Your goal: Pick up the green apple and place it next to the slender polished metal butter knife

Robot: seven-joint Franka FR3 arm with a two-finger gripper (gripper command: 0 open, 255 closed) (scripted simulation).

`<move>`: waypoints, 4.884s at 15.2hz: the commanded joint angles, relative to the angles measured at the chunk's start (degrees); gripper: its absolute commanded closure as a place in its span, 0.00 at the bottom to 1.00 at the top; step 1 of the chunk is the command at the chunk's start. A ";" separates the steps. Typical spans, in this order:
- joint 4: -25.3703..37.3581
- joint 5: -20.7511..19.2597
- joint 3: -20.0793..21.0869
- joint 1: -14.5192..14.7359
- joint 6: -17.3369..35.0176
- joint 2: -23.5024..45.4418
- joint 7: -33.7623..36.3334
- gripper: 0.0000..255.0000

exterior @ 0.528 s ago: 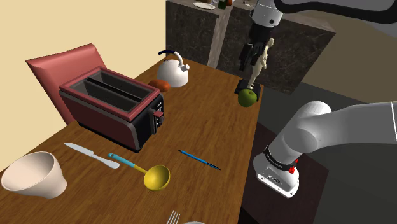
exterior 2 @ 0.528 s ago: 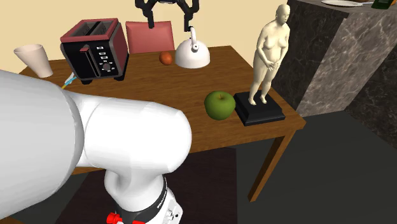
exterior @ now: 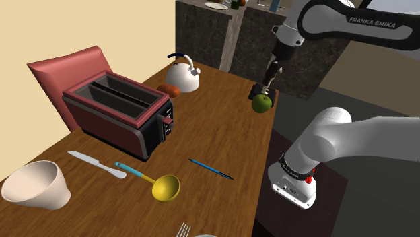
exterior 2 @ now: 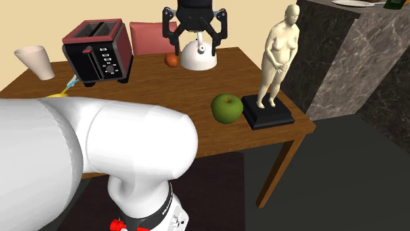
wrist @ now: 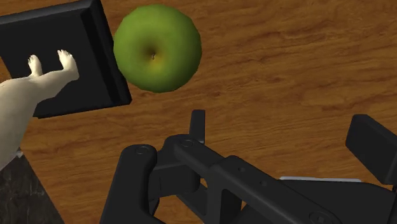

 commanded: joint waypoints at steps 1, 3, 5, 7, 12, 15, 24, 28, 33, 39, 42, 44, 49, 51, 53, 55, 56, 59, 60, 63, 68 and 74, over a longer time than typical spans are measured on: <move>-3.14 -2.70 -3.23 -0.46 3.08 -1.67 -5.19 0.00; -5.80 -5.53 -6.89 -1.15 6.36 -2.60 -10.29 0.00; -7.92 -8.44 -10.90 -1.81 9.91 -2.74 -15.48 0.00; -9.46 -11.33 -15.24 -2.30 13.78 -2.01 -20.75 0.00; -11.52 -15.02 -21.48 -2.41 20.77 0.99 -27.12 0.00; -12.97 -15.76 -22.54 -2.30 23.83 2.61 -27.03 0.00; -14.13 -16.40 -23.50 -2.14 26.58 4.22 -26.96 0.00; -14.12 -16.40 -23.50 -2.14 26.56 4.22 -26.96 1.00; -14.12 -16.40 -23.50 -2.14 26.56 4.22 -26.96 1.00; -12.00 -15.20 -21.96 -1.87 22.69 2.40 -26.77 1.00; -10.27 -14.32 -20.87 -1.62 19.94 1.32 -26.64 1.00; -9.07 -13.75 -20.18 -1.42 18.18 0.74 -26.56 1.00; -5.87 -12.37 -18.57 -0.89 14.00 -0.30 -26.38 1.00; -4.52 -11.85 -17.96 -0.66 12.40 -0.57 -26.32 1.00; -3.13 -11.34 -17.39 -0.43 10.85 -0.75 -26.26 1.00; -1.71 -10.85 -16.84 -0.20 9.33 -0.86 -26.20 1.00; -0.98 -10.61 -16.57 -0.08 8.58 -0.90 -26.17 1.00; 1.24 -9.90 -15.80 0.28 6.38 -0.89 -26.10 1.00; 2.00 -9.68 -15.56 0.40 5.66 -0.85 -26.08 1.00; 4.32 -9.03 -14.87 0.75 3.54 -0.66 -26.03 1.00; 6.56 -7.48 -12.56 1.43 0.77 -1.00 -24.58 1.00; 2.68 -2.16 -3.65 3.77 0.58 -4.23 -16.17 1.00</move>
